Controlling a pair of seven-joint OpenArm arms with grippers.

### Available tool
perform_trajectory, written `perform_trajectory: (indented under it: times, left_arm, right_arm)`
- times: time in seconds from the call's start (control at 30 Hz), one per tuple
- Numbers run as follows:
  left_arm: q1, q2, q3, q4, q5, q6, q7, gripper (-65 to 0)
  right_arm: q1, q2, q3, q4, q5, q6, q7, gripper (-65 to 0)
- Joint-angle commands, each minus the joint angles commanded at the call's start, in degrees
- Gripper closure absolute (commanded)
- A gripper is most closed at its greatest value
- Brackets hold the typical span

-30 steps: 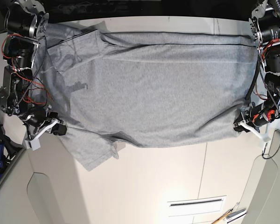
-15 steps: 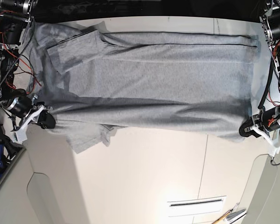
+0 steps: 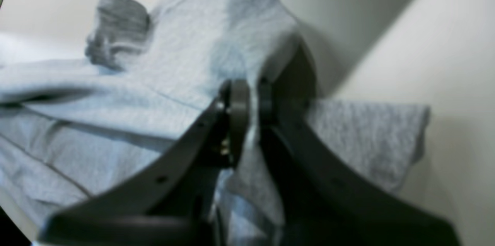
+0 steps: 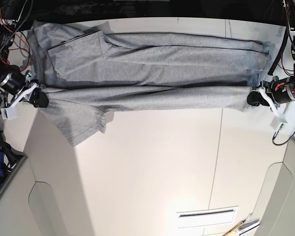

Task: Fold the T-shirt properly
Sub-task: 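Pull the opposite side edge over the shirt with both grippers, folding lengthwise, then release and regrasp the ends of the long folded strip with both grippers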

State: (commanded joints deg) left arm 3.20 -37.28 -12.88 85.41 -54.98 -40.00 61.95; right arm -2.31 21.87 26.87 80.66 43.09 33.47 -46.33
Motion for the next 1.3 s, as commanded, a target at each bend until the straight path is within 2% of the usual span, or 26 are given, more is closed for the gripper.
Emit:
perform_trajectory:
  times: [0.2, 0.23, 0.3, 0.33, 0.43, 0.5, 0.6, 0.7, 0.77, 0.9, 1.07, 1.17, 1.3]
  left_arm:
    - [2.4, 0.4, 0.0, 0.0, 0.3, 0.0, -0.9, 0.0]
    - [2.4, 0.5, 0.0, 0.0, 0.3, 0.0, -0.9, 0.0]
    - [2.4, 1.0, 0.0, 0.0, 0.3, 0.0, -0.9, 0.0]
    - [2.4, 1.4, 0.0, 0.0, 0.4, 0.0, -1.0, 0.0]
    - [2.4, 2.7, 0.0, 0.0, 0.4, 0.0, -1.2, 0.0]
    - [2.4, 3.3, 0.0, 0.0, 1.1, 0.0, -1.3, 0.0]
    - [2.5, 3.3, 0.0, 0.0, 1.5, 0.0, -1.4, 0.0]
    - [2.5, 3.3, 0.0, 0.0, 1.4, 0.0, -1.6, 0.0]
    - [2.5, 3.3, 0.0, 0.0, 1.4, 0.0, -1.7, 0.0]
    - [2.5, 3.3, 0.0, 0.0, 1.4, 0.0, -1.7, 0.0]
    - [2.6, 3.3, 0.0, 0.0, 1.4, 0.0, -1.7, 0.0]
    - [2.5, 3.3, 0.0, 0.0, 1.4, 0.0, -1.7, 0.0]
    - [2.5, 3.3, 0.0, 0.0, 1.4, 0.0, -1.8, 0.0]
  right_arm:
    - [-2.3, -1.1, 0.0, -0.3, -2.4, -0.09, 0.0, 0.0]
    - [-2.3, -1.1, 0.0, -0.3, -2.4, -0.28, 0.0, -5.9]
    - [-2.3, -0.9, 0.1, -0.3, -2.3, -0.33, 0.0, -22.5]
    - [-2.2, -0.9, 0.4, -0.3, -2.0, -0.31, 0.0, -26.6]
    - [-1.2, -1.0, 2.8, 0.1, 0.8, -0.28, 0.5, -27.4]
    - [0.4, -1.1, 5.0, 0.0, 0.7, -0.24, 1.9, -27.4]
    - [3.3, -1.1, 6.5, 0.0, -1.8, -0.26, 4.7, -27.4]
    - [6.1, -1.1, 5.7, -0.6, -4.5, -0.26, 6.0, -27.4]
    - [7.6, -1.1, 4.0, -1.6, -7.4, -0.28, 6.7, -27.7]
    - [10.6, -1.1, -1.2, -8.3, -11.4, -0.28, 10.6, -35.1]
    - [14.2, -1.1, -9.1, -17.9, -11.4, -0.26, 13.0, -35.1]
    - [14.5, -1.3, -12.9, -18.7, -11.1, -0.26, 13.1, -35.1]
    - [14.5, -3.6, -13.7, -18.7, -11.2, -0.22, 13.1, -34.8]
